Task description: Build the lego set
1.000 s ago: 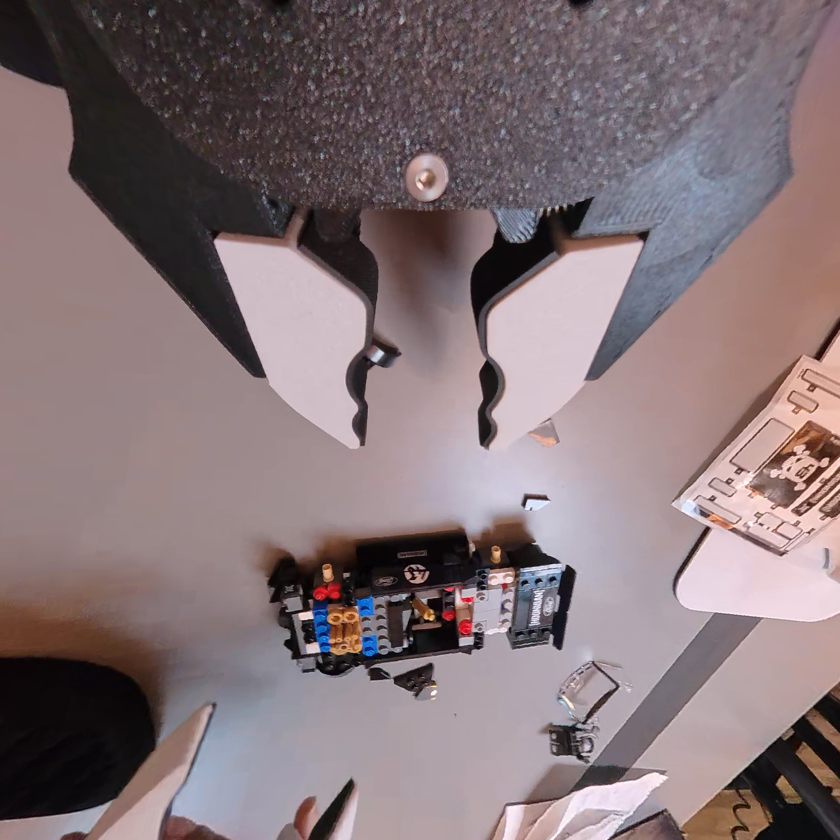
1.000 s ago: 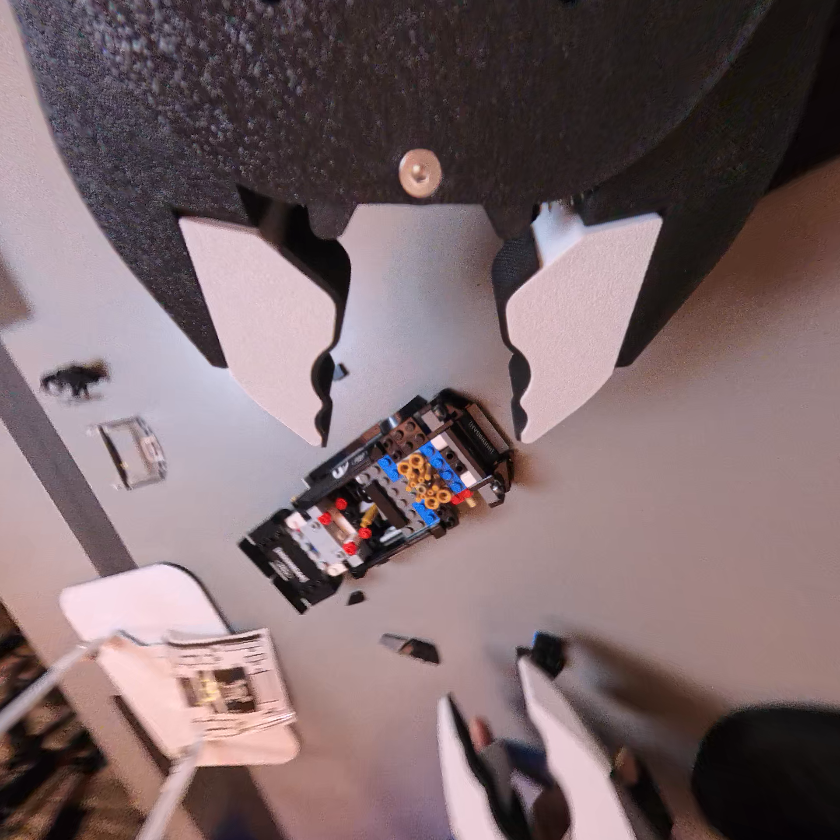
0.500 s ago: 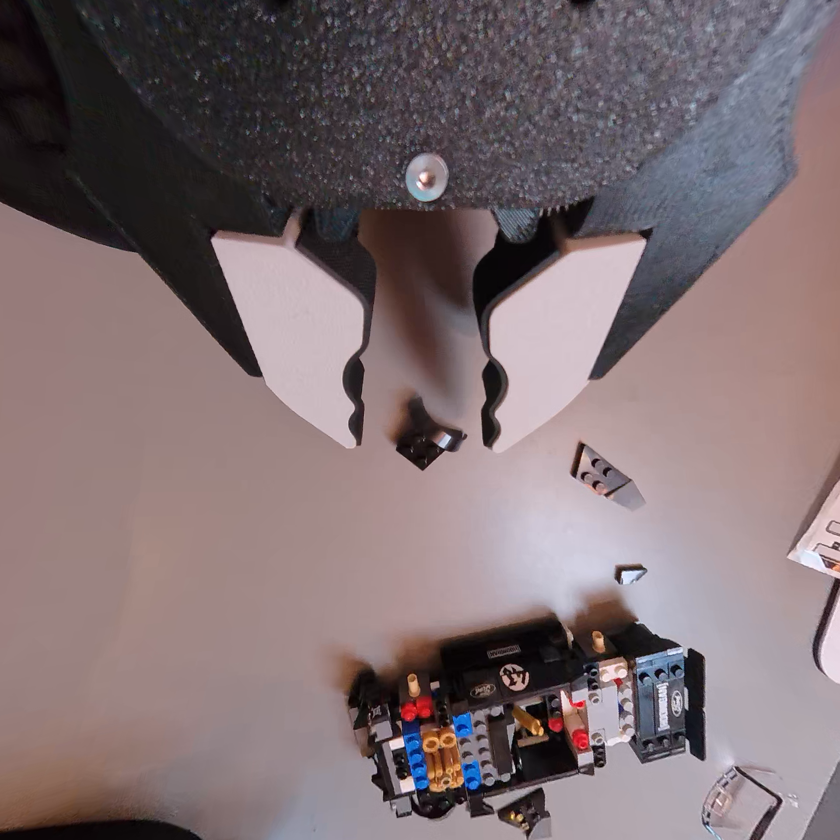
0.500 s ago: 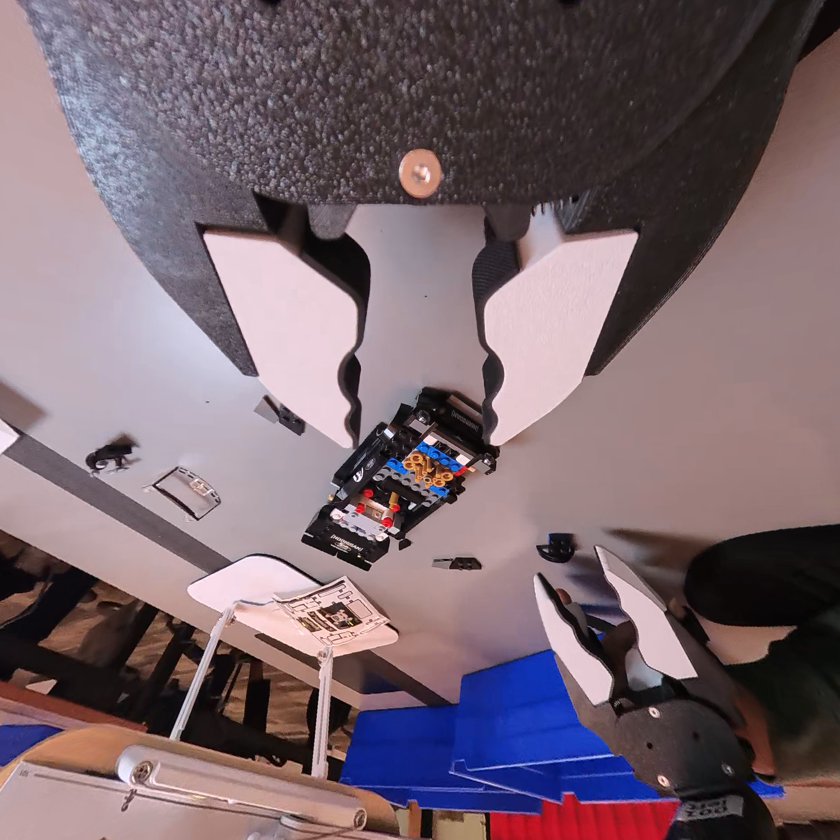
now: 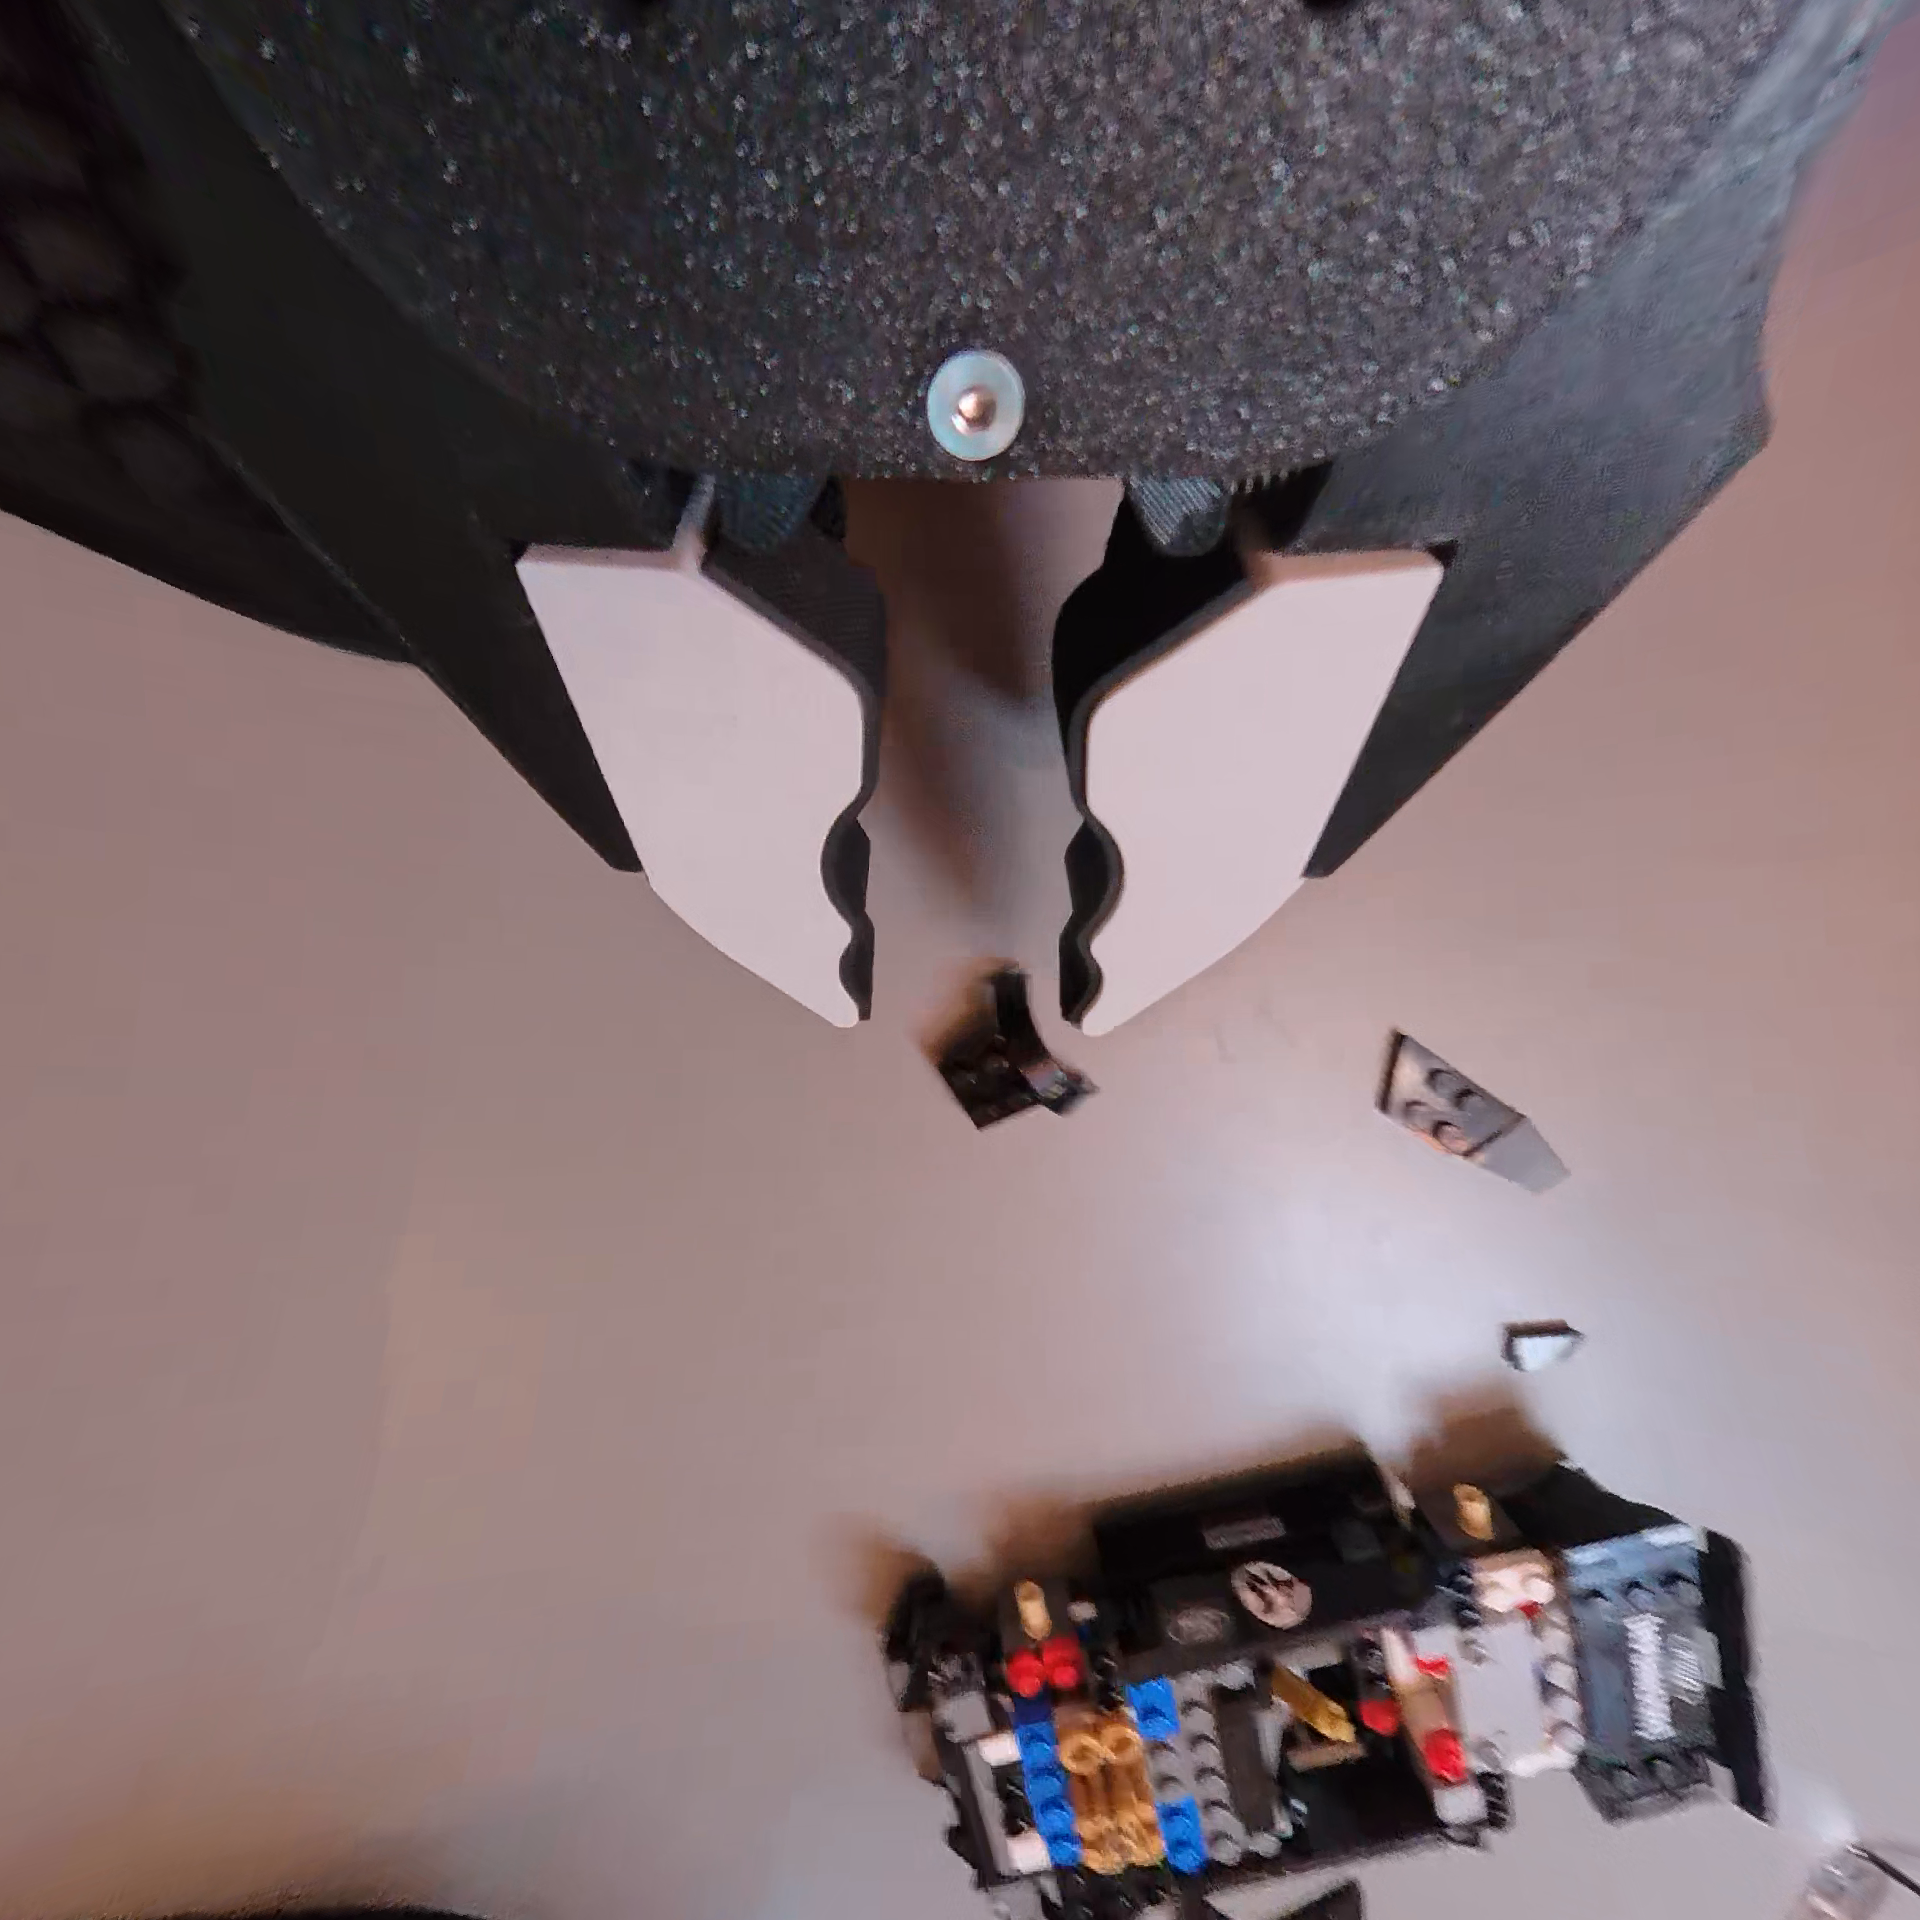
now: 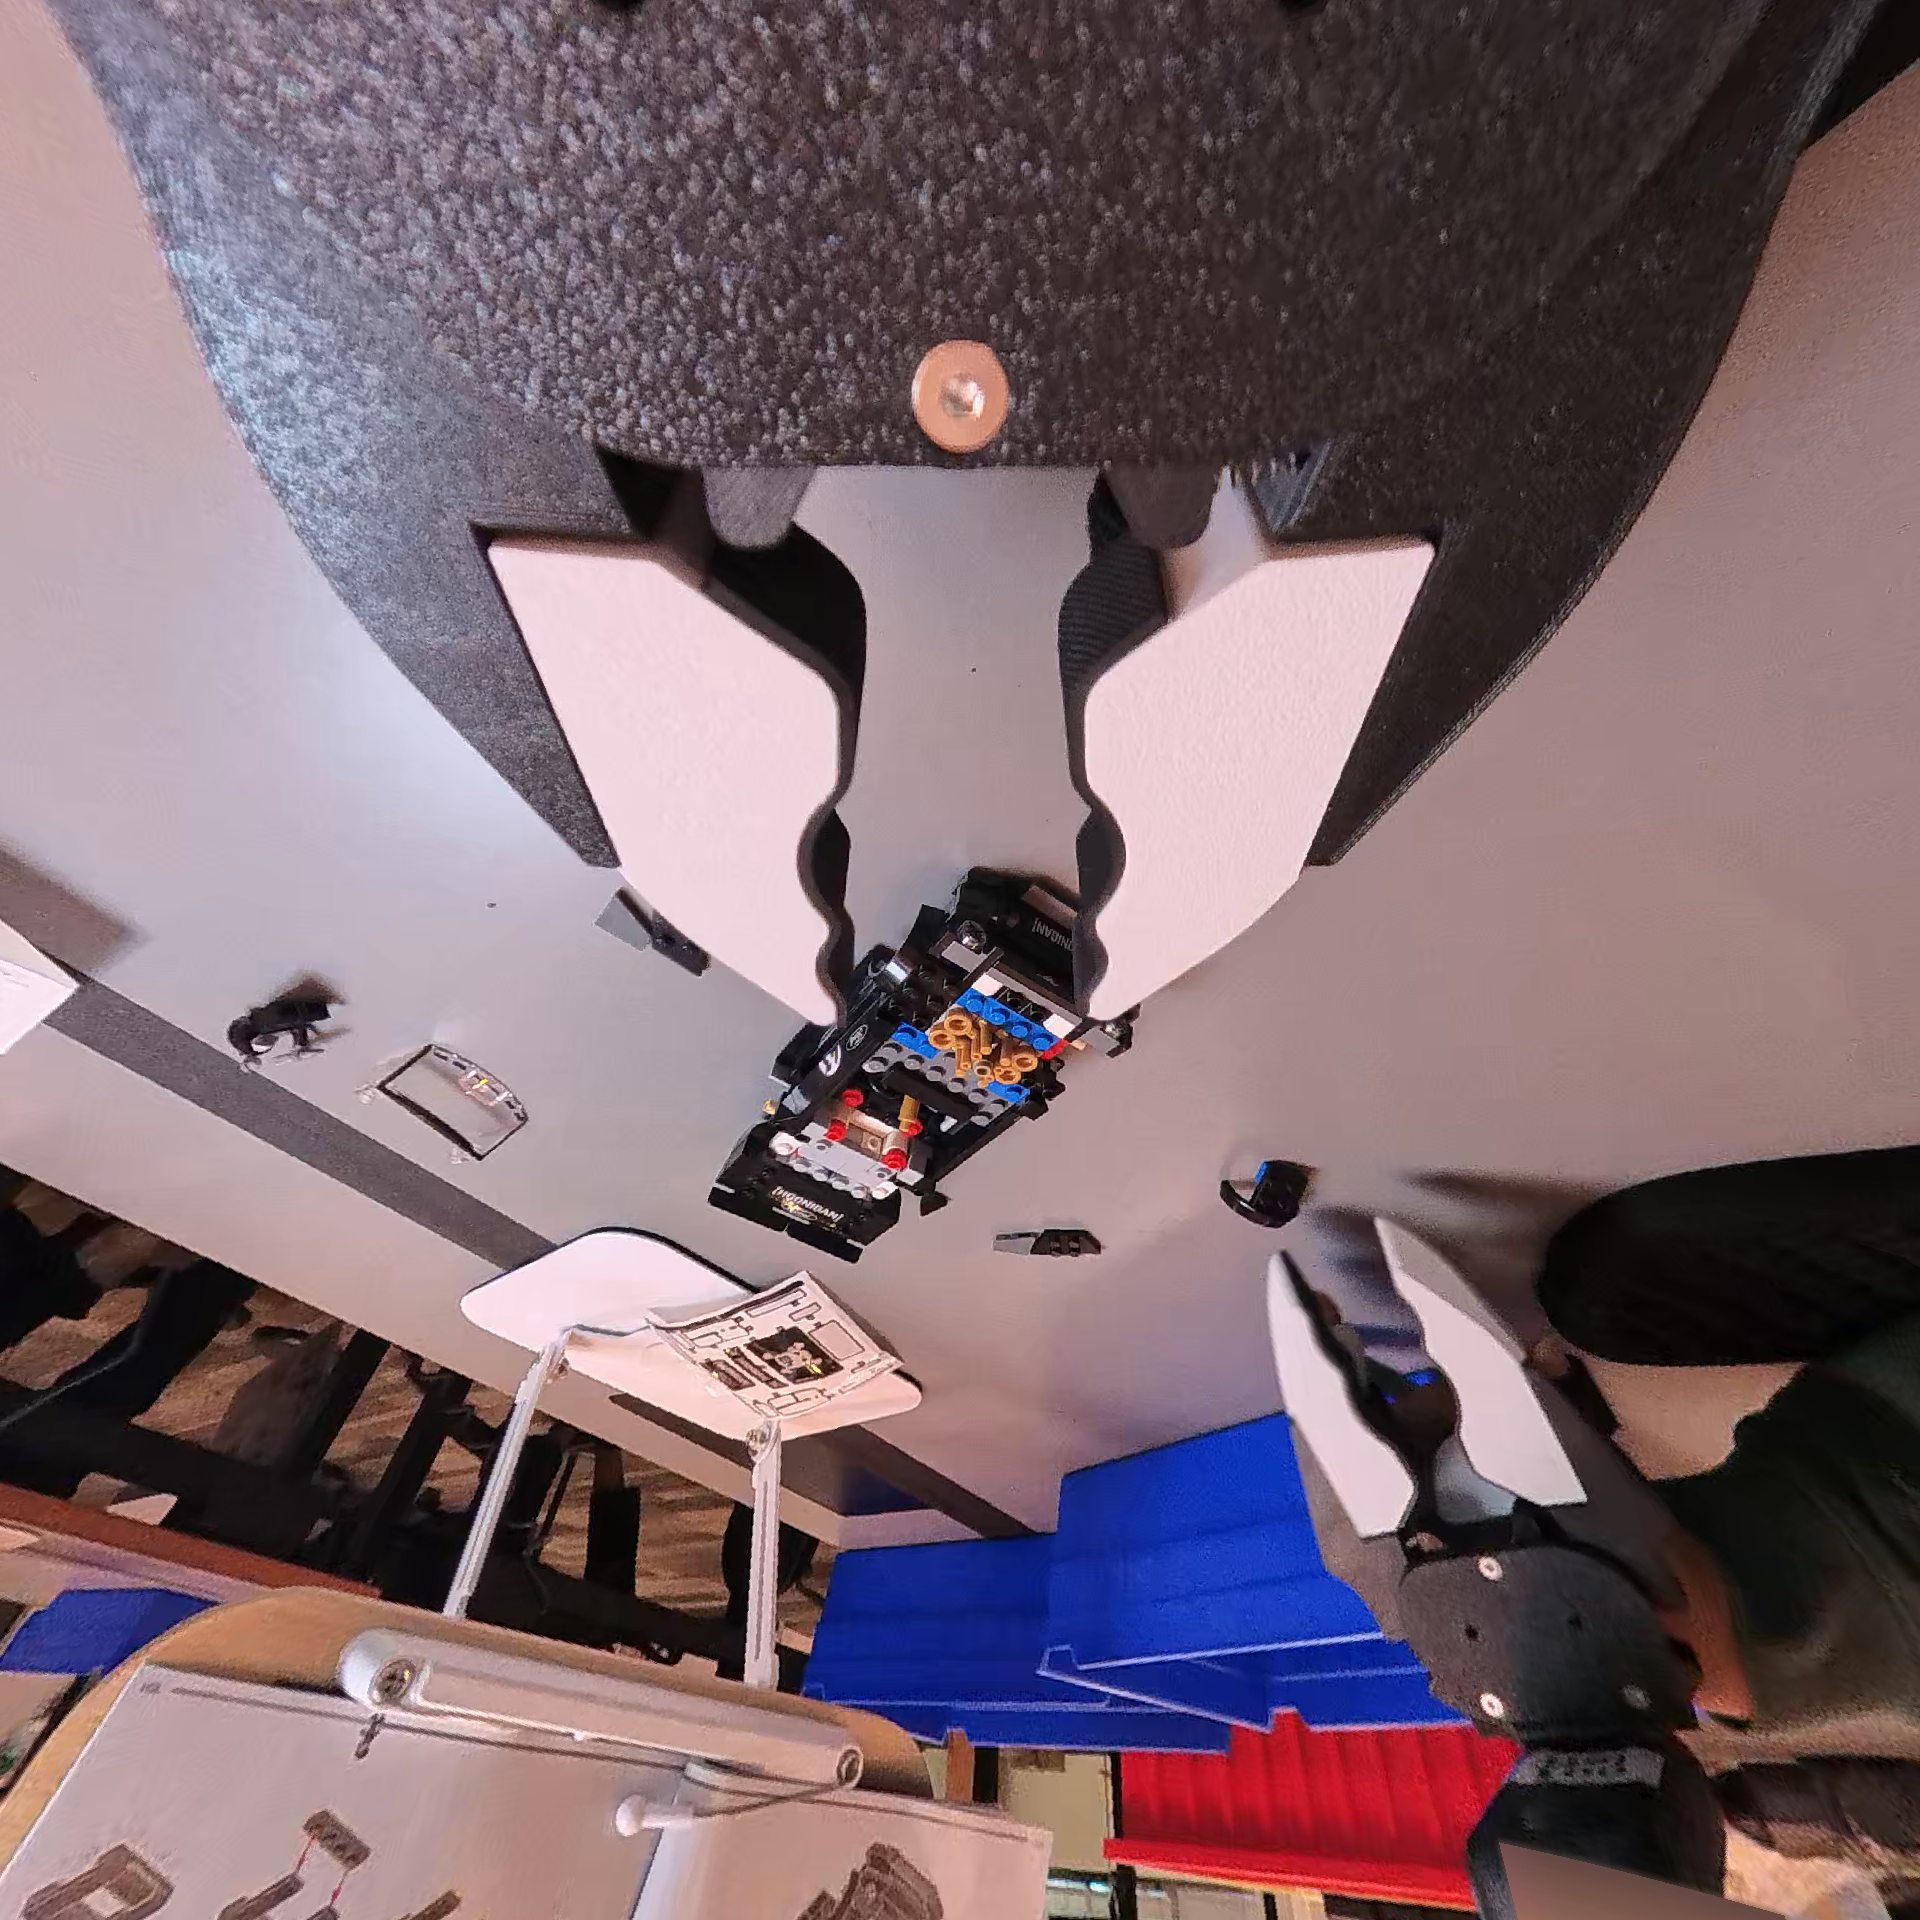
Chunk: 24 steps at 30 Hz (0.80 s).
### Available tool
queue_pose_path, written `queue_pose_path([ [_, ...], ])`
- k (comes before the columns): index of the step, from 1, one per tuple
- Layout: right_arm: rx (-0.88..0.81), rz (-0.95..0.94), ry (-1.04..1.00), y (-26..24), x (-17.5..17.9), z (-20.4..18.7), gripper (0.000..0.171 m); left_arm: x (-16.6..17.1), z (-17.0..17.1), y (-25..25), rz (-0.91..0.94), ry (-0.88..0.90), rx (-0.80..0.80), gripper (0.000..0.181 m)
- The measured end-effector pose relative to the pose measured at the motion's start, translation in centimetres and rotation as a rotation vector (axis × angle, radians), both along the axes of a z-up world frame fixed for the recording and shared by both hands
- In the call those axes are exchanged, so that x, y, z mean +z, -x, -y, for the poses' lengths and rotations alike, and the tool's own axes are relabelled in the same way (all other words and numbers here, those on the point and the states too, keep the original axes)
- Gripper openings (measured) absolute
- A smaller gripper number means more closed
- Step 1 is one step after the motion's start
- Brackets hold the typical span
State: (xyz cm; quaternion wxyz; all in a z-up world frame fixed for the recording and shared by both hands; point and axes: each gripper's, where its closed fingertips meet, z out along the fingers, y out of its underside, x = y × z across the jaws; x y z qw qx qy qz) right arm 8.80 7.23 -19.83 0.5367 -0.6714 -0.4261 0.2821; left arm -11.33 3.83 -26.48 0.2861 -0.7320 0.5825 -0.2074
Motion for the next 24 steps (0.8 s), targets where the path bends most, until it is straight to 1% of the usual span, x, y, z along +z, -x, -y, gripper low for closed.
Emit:
queue_pose_path([
  [1,0.002,0.009,0.002,0.1,-0.1,0.0,0.040,0.0,-0.8,-0.1,-0.006,-0.021,0.023,0.035],
  [4,0.000,0.029,-0.004,0.2,-0.3,0.0,0.039,-1.3,-1.4,0.4,-0.110,0.003,0.037,0.022],
  [7,-0.009,0.034,-0.024,0.2,-0.3,0.0,0.038,-1.8,-0.9,-0.2,-0.100,0.056,0.032,0.007],
  [12,-0.012,0.037,-0.019,0.2,-0.3,0.0,0.035,-1.4,1.3,-2.7,-0.015,0.112,-0.008,0.008],
  [14,-0.011,0.040,-0.017,0.2,-0.4,0.0,0.035,-1.1,2.3,-3.8,0.011,0.131,-0.031,0.017],
  [16,-0.011,0.042,-0.021,0.2,-0.4,0.0,0.035,-0.8,2.9,-4.9,0.035,0.140,-0.041,0.018],
  [19,-0.002,0.054,-0.030,0.4,-0.4,0.2,0.035,-0.1,4.7,-5.8,0.062,0.174,-0.108,0.022],
  [22,0.047,0.096,-0.007,1.1,-0.8,1.2,0.034,1.0,5.5,-5.4,0.079,0.184,-0.146,0.020],
  [24,0.112,0.128,0.056,2.3,-1.0,3.0,0.034,1.8,5.1,-5.0,0.102,0.174,-0.129,0.018],
])
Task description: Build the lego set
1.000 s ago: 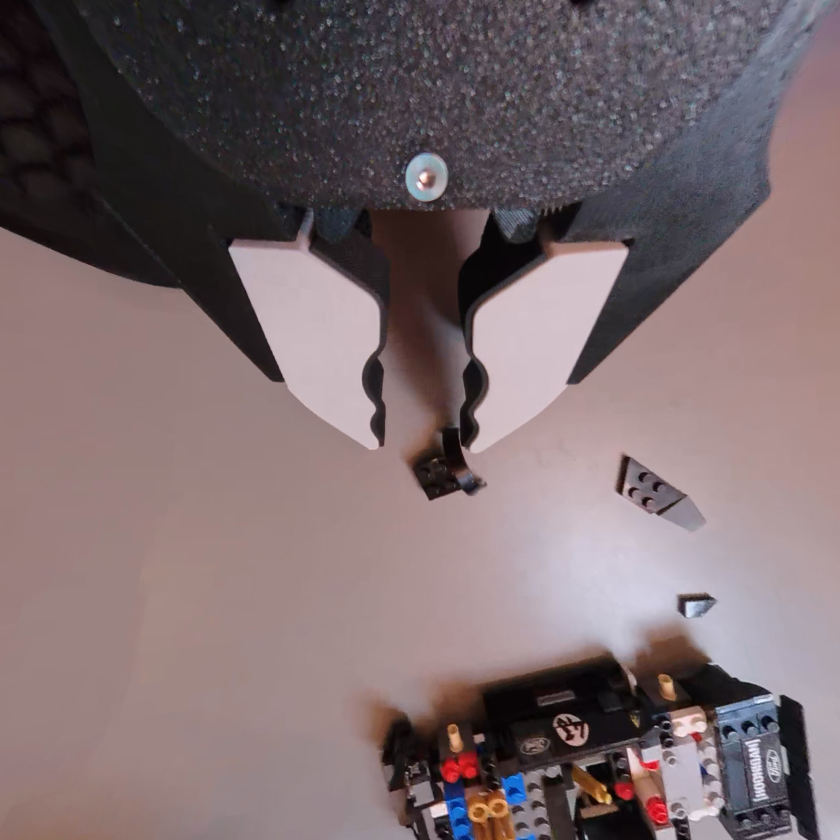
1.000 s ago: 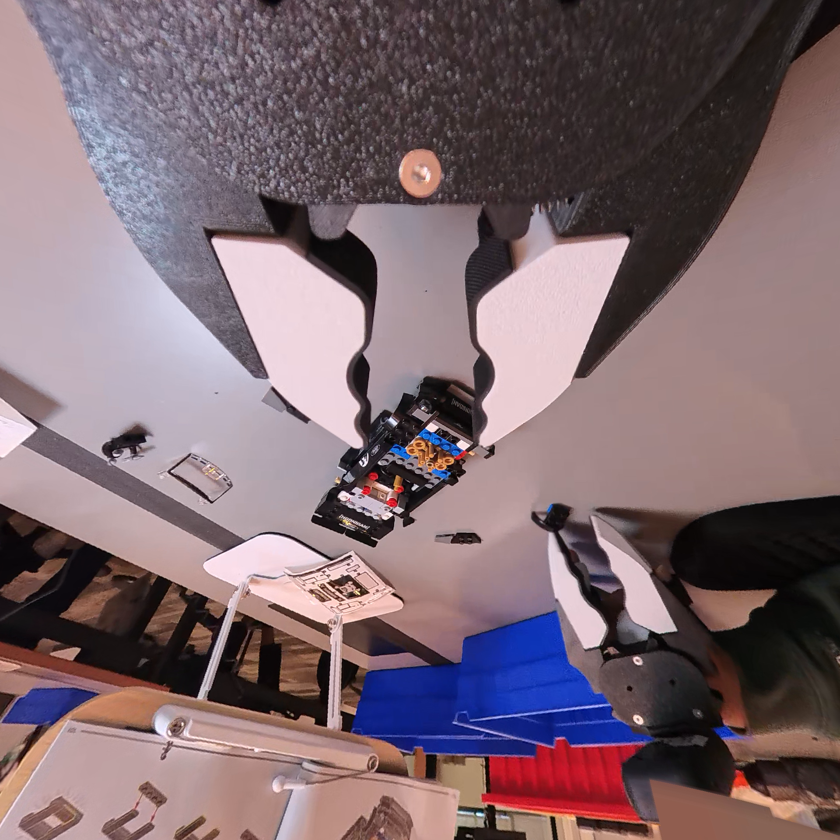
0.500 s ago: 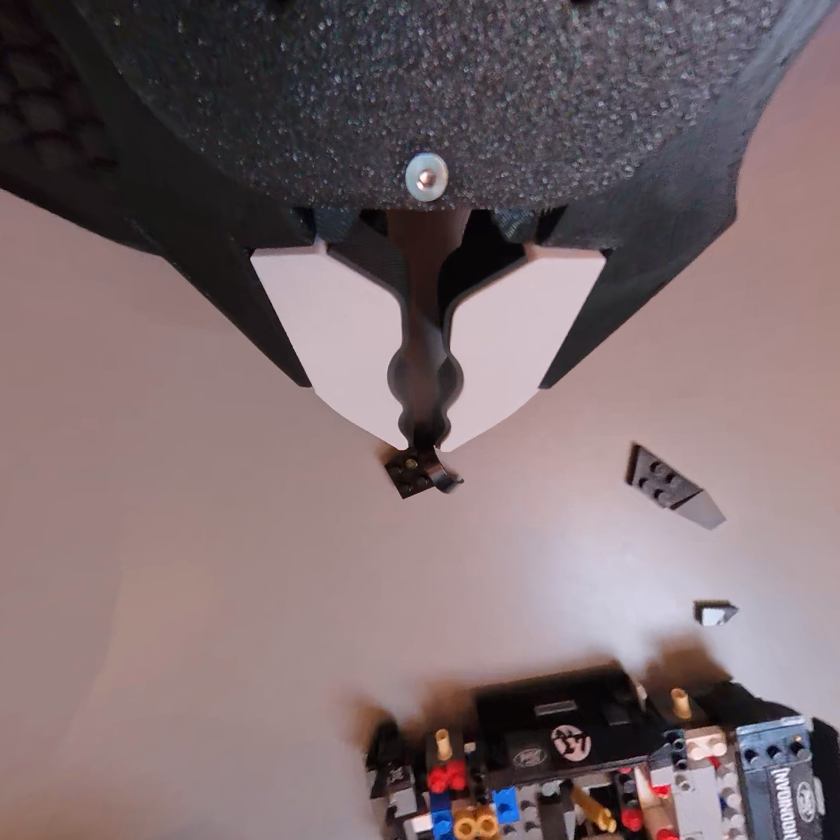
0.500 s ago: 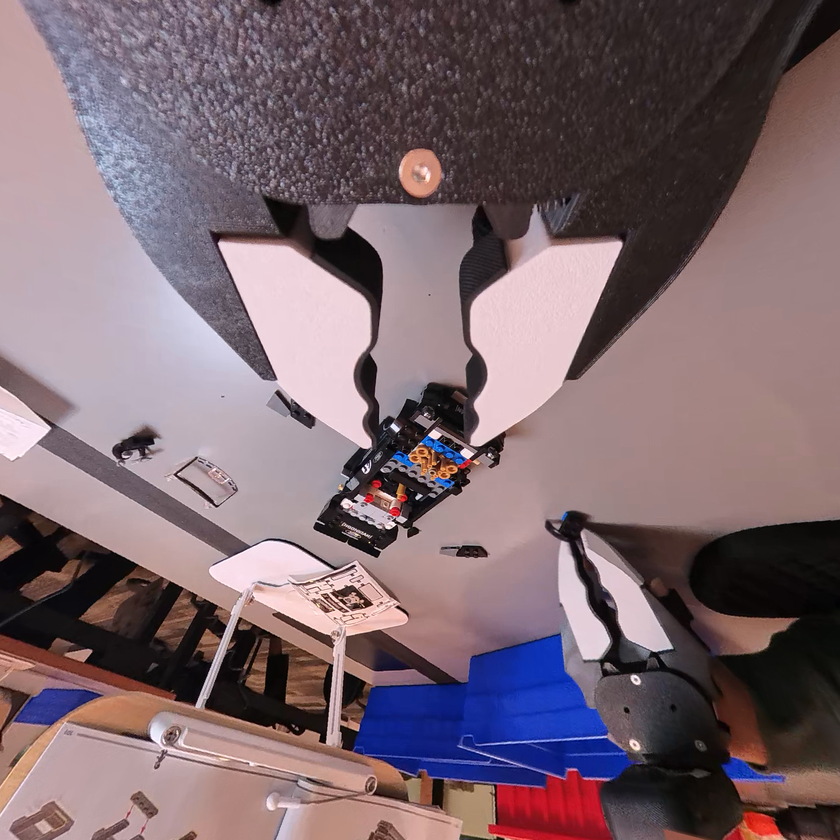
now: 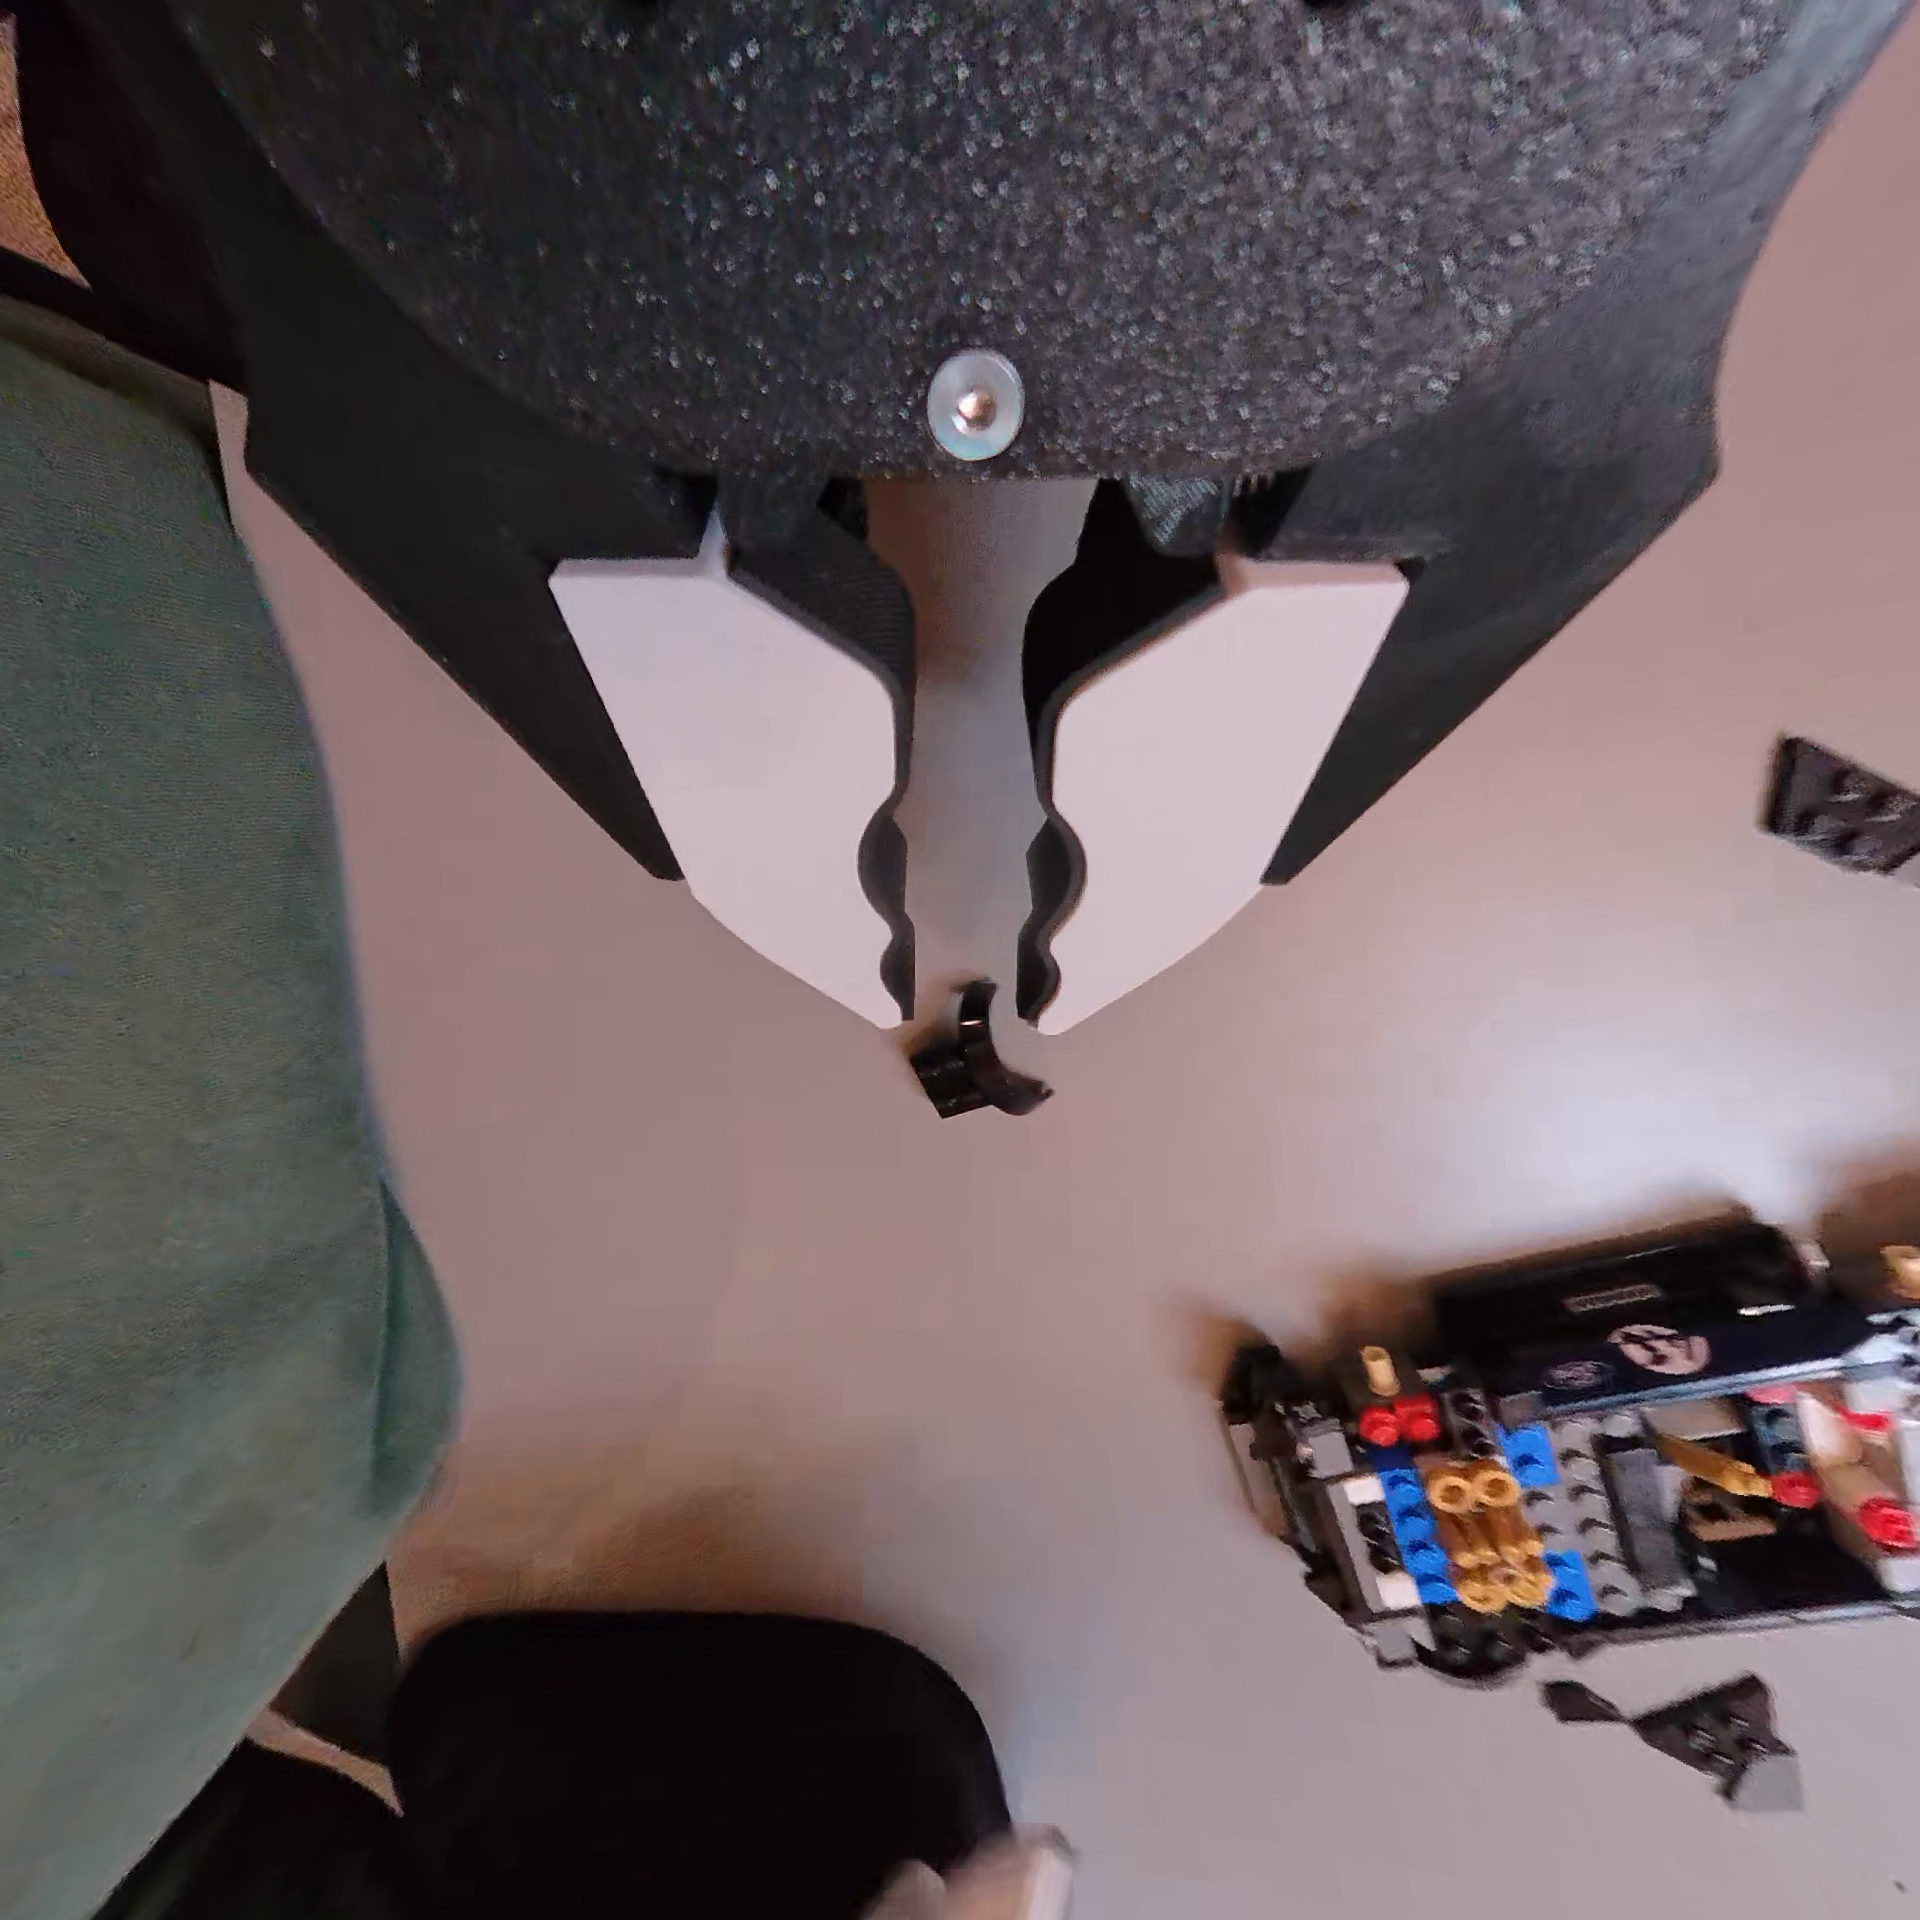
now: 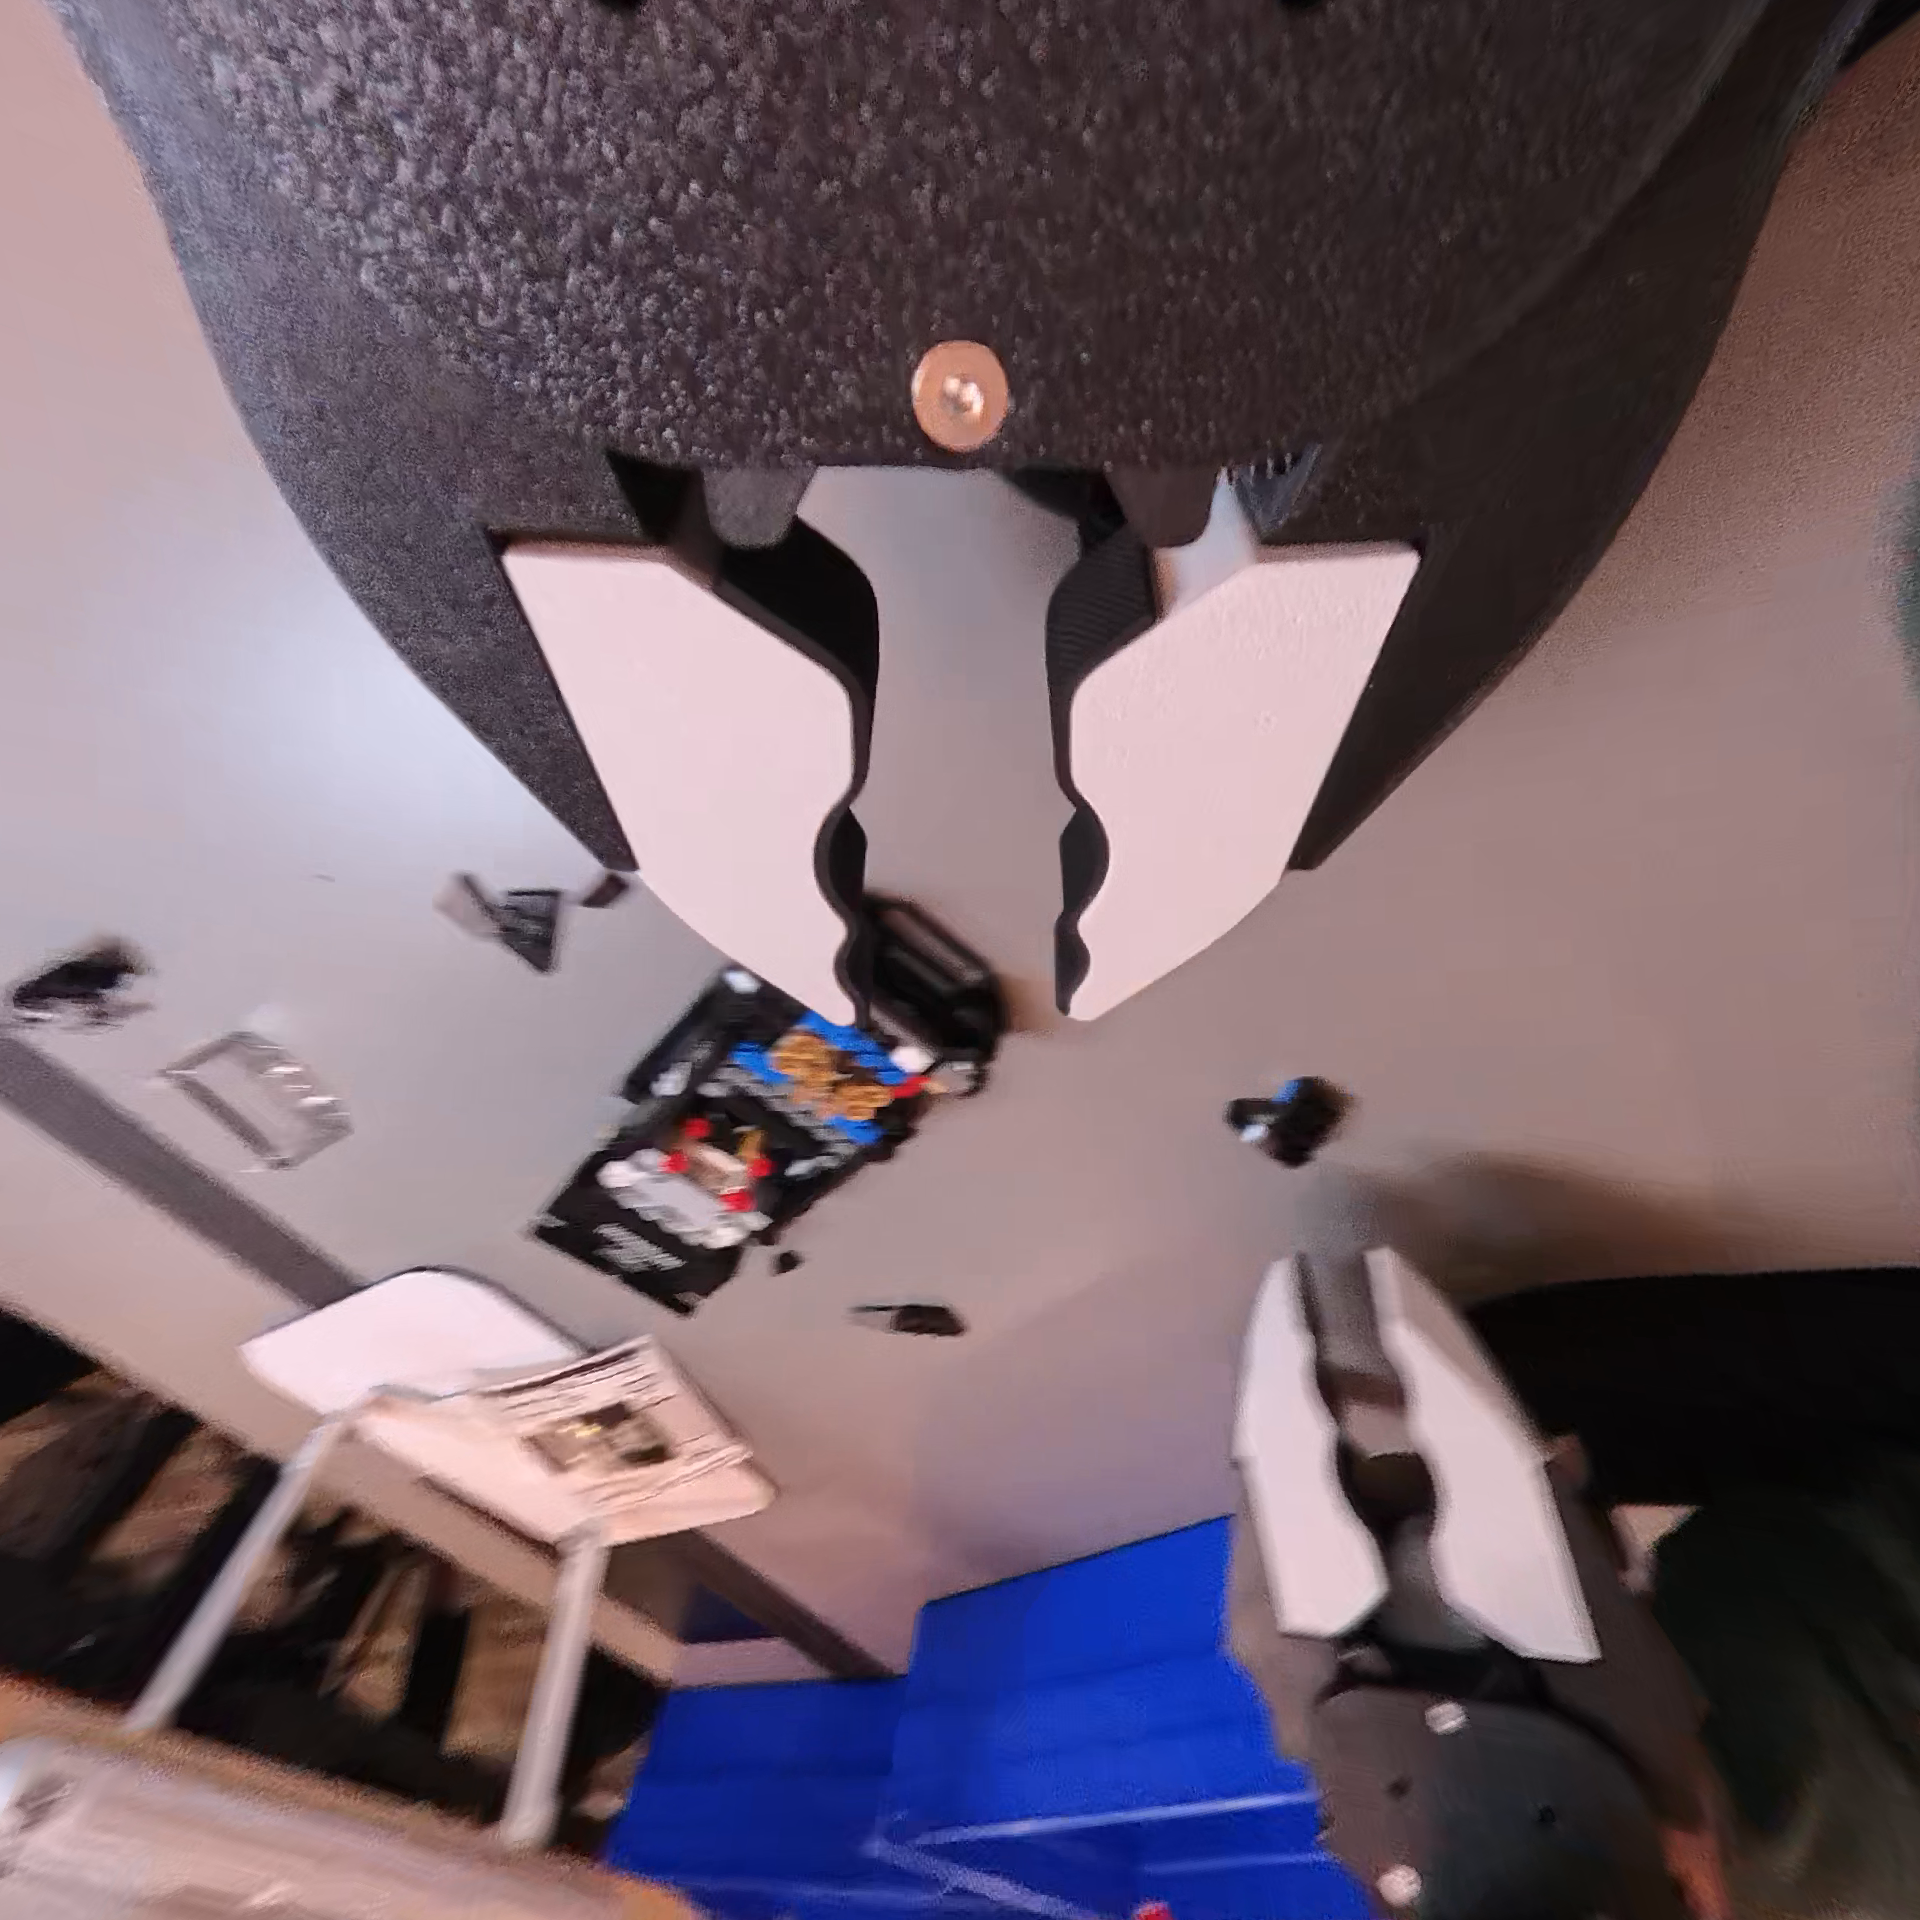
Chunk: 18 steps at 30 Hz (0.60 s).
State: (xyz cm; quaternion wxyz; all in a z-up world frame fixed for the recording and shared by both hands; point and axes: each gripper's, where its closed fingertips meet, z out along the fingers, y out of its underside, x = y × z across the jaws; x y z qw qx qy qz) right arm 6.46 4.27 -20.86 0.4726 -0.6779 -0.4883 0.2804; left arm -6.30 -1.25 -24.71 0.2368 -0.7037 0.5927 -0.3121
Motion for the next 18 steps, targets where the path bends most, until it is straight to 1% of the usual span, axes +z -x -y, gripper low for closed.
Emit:
queue_pose_path([
  [1,0.020,0.033,0.040,0.7,-0.3,0.9,0.034,0.1,-0.4,0.1,0.001,-0.015,0.014,0.019],
  [3,0.014,0.096,0.107,2.4,-0.8,2.5,0.036,-0.5,-1.2,0.2,-0.030,-0.085,0.018,0.026],
  [5,-0.002,0.125,0.204,4.5,-1.4,4.3,0.040,-1.2,-1.4,-0.2,-0.050,-0.175,-0.044,0.032],
  [7,-0.005,0.128,0.301,6.7,-2.1,6.0,0.042,-1.5,-0.9,-0.9,-0.050,-0.209,-0.131,0.038],
  [9,-0.010,0.141,0.317,8.2,-2.8,7.1,0.045,-1.8,-0.5,-1.6,-0.048,-0.227,-0.201,0.039],
  [10,-0.021,0.138,0.316,8.7,-3.1,7.2,0.045,-2.2,-0.4,-1.5,-0.081,-0.214,-0.222,0.038],
  [12,-0.047,0.126,0.341,9.2,-3.7,7.3,0.045,-3.2,-0.3,-1.1,-0.175,-0.176,-0.240,0.032],
  [13,-0.069,0.121,0.342,9.2,-3.9,7.2,0.044,-3.4,-0.2,-0.9,-0.196,-0.172,-0.248,0.025],
  [14,-0.089,0.126,0.338,9.1,-4.2,7.1,0.044,-3.4,-0.2,-1.1,-0.193,-0.179,-0.246,0.011],
  [15,-0.106,0.136,0.333,9.0,-4.5,7.0,0.044,-3.4,-0.1,-1.3,-0.179,-0.178,-0.235,0.007],
  [18,-0.170,0.144,0.298,8.8,-5.1,6.6,0.044,-2.8,-0.3,-2.2,-0.104,-0.125,-0.124,0.007],
])
